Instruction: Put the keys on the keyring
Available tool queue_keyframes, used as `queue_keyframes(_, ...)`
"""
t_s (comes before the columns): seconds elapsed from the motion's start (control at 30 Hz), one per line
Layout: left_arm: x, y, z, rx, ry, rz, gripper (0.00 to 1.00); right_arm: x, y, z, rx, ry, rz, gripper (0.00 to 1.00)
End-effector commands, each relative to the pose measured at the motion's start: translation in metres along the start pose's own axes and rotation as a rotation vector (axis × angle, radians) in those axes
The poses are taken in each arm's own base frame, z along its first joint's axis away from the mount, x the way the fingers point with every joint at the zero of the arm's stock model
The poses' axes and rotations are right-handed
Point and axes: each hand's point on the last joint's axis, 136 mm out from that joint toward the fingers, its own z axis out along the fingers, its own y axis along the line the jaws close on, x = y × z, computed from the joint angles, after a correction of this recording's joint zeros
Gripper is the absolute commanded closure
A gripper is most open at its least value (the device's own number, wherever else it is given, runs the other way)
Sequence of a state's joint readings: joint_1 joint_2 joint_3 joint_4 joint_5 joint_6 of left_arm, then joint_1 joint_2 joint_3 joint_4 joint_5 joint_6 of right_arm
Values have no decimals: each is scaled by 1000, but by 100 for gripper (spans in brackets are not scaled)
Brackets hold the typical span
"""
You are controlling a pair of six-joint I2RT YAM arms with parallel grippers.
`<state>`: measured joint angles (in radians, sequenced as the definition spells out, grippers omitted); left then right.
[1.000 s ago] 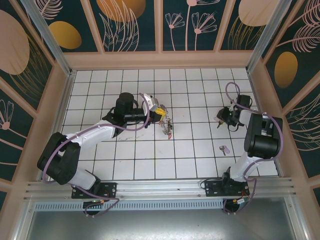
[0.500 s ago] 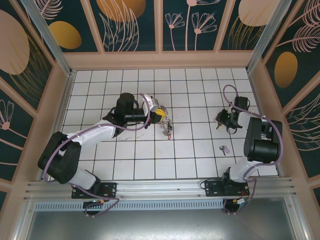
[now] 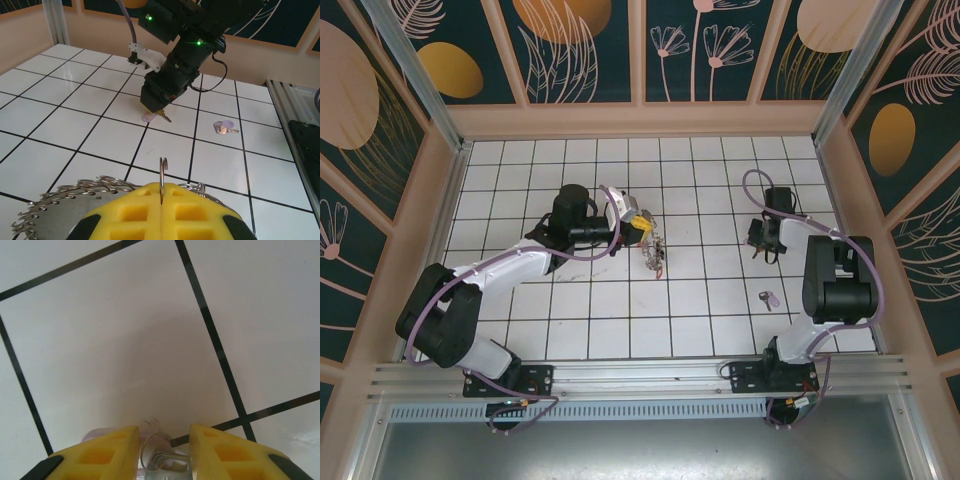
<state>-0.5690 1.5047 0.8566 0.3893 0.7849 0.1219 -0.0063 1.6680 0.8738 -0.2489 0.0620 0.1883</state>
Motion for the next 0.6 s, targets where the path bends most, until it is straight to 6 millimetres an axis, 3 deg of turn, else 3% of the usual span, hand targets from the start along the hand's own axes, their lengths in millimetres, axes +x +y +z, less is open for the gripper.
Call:
queue_keyframes(0.0,-18,-5,1,32,-42,48,100,-3,-4,-1,46,6,-15,69)
queue_keyframes(0.23,-16,-6,1,34,-37,45,100,-4,-4,-4,40,2,-5,77)
queue_keyframes(0.3,-15,-5,1,31,-35,46,100,-2,-3,-4,38,5,-6,83)
queue_keyframes(0.57,-13,-6,1,29,-31,43,100,0,-2,-7,24,3,4,85)
